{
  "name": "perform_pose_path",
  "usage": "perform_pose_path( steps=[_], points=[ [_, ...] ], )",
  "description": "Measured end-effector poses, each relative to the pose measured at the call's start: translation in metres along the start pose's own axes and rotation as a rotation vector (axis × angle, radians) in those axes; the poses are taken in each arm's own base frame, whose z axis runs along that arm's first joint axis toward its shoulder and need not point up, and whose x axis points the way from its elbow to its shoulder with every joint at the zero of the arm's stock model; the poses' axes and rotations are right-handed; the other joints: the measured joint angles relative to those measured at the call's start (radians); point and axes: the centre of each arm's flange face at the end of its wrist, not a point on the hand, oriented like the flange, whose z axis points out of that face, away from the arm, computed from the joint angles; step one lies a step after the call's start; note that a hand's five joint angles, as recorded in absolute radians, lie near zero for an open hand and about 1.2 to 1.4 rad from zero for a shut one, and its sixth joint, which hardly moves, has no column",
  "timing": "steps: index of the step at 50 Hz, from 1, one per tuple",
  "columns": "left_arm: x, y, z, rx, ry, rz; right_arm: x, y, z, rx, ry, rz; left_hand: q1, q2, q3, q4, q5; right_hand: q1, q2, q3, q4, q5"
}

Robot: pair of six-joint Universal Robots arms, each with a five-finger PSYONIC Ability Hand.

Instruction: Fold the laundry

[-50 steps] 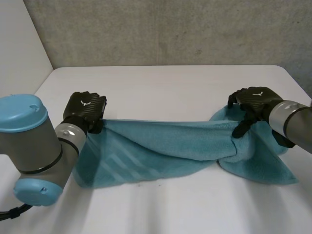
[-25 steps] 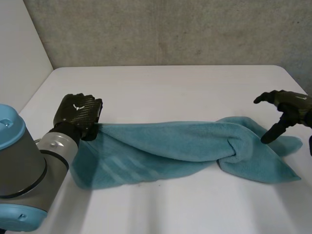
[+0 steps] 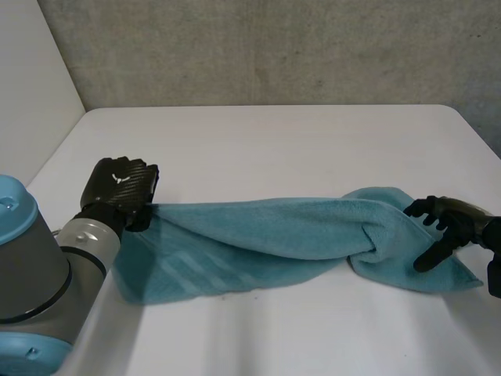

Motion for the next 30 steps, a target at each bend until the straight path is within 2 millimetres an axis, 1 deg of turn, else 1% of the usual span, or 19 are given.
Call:
perform_pose_path(
  steps=[2,3,5,6,7,11,13,14,16,17,18,19,20,22,23,25,26,28,30],
  points=[
    [-0.001,0.003,0.004,-0.001,-0.006,-0.001,0.002,0.002,0.004,0.000,0.000,-0.003,0.000,0.000,0.000,0.000,0.000,0.054,0.061,0.067,0.054,0.049],
    [-0.002,0.004,0.006,-0.002,-0.009,-0.001,0.003,0.001,0.008,0.008,0.000,-0.010,0.000,0.000,0.000,0.000,0.000,0.380,0.403,0.400,0.397,0.375],
    [-0.002,0.008,0.013,-0.002,-0.012,-0.002,0.003,-0.002,0.014,0.031,-0.001,-0.032,0.000,0.000,0.000,0.000,0.000,0.601,0.670,0.659,0.657,0.624],
    [-0.001,0.010,0.015,-0.002,-0.013,-0.002,0.002,-0.004,0.016,0.043,-0.002,-0.044,0.000,0.000,0.000,0.000,0.000,0.601,0.670,0.659,0.657,0.624],
    [-0.001,0.011,0.019,0.002,-0.011,-0.002,0.001,-0.009,0.019,0.063,-0.002,-0.064,0.000,0.000,0.000,0.000,0.000,0.692,0.836,0.827,0.831,0.799],
    [0.003,0.013,0.039,0.043,0.018,0.001,-0.010,-0.032,0.028,0.154,0.005,-0.158,0.000,0.000,0.001,0.000,0.000,0.692,0.842,0.843,0.851,0.812],
    [0.003,0.008,0.051,0.084,0.031,0.006,-0.018,-0.048,0.032,0.211,0.015,-0.215,0.000,0.000,0.001,0.000,0.000,0.692,0.842,0.843,0.851,0.812],
    [0.003,0.005,0.057,0.108,0.034,0.010,-0.024,-0.061,0.034,0.256,0.023,-0.259,0.000,0.000,0.001,0.000,0.000,0.692,0.842,0.843,0.851,0.813],
    [-0.001,-0.016,0.076,0.204,0.025,0.029,-0.043,-0.097,0.035,0.381,0.045,-0.366,0.000,0.000,0.001,0.000,0.000,0.692,0.842,0.844,0.853,0.816],
    [-0.004,-0.025,0.082,0.241,0.015,0.037,-0.048,-0.105,0.034,0.412,0.050,-0.389,0.000,0.000,0.001,0.000,0.000,0.692,0.842,0.845,0.854,0.816],
    [-0.004,-0.025,0.082,0.241,0.015,0.037,-0.048,-0.105,0.034,0.412,0.050,-0.389,0.000,0.000,0.001,0.000,0.000,0.692,0.842,0.845,0.854,0.816],
    [-0.012,-0.047,0.093,0.323,-0.014,0.053,-0.061,-0.128,0.031,0.499,0.068,-0.448,0.001,0.000,0.002,0.000,0.000,0.692,0.842,0.846,0.854,0.817],
    [-0.016,-0.058,0.097,0.359,-0.030,0.060,-0.067,-0.140,0.027,0.545,0.078,-0.475,0.001,0.000,0.002,0.000,0.000,0.692,0.842,0.846,0.854,0.817],
    [-0.035,-0.101,0.108,0.507,-0.112,0.081,-0.087,-0.180,0.012,0.722,0.121,-0.552,0.001,0.000,0.002,0.000,0.000,0.692,0.842,0.846,0.854,0.818],
    [-0.043,-0.118,0.109,0.560,-0.147,0.086,-0.093,-0.193,0.005,0.785,0.136,-0.573,0.001,0.000,0.002,0.000,0.000,0.692,0.842,0.846,0.854,0.818],
    [-0.066,-0.154,0.108,0.681,-0.243,0.090,-0.107,-0.227,-0.020,0.977,0.187,-0.611,0.001,0.000,0.002,0.000,0.000,0.692,0.842,0.846,0.854,0.818],
    [-0.066,-0.154,0.108,0.681,-0.243,0.090,-0.107,-0.227,-0.020,0.977,0.187,-0.611,0.001,0.000,0.002,0.000,0.000,0.692,0.842,0.846,0.854,0.818],
    [-0.097,-0.195,0.095,0.828,-0.376,0.082,-0.119,-0.255,-0.050,1.165,0.236,-0.629,0.002,0.000,0.002,0.000,0.000,0.692,0.842,0.846,0.854,0.818],
    [-0.111,-0.212,0.085,0.893,-0.434,0.077,-0.122,-0.261,-0.061,1.223,0.249,-0.631,0.002,0.000,0.002,0.000,0.000,0.692,0.842,0.846,0.854,0.819]
  ],
)
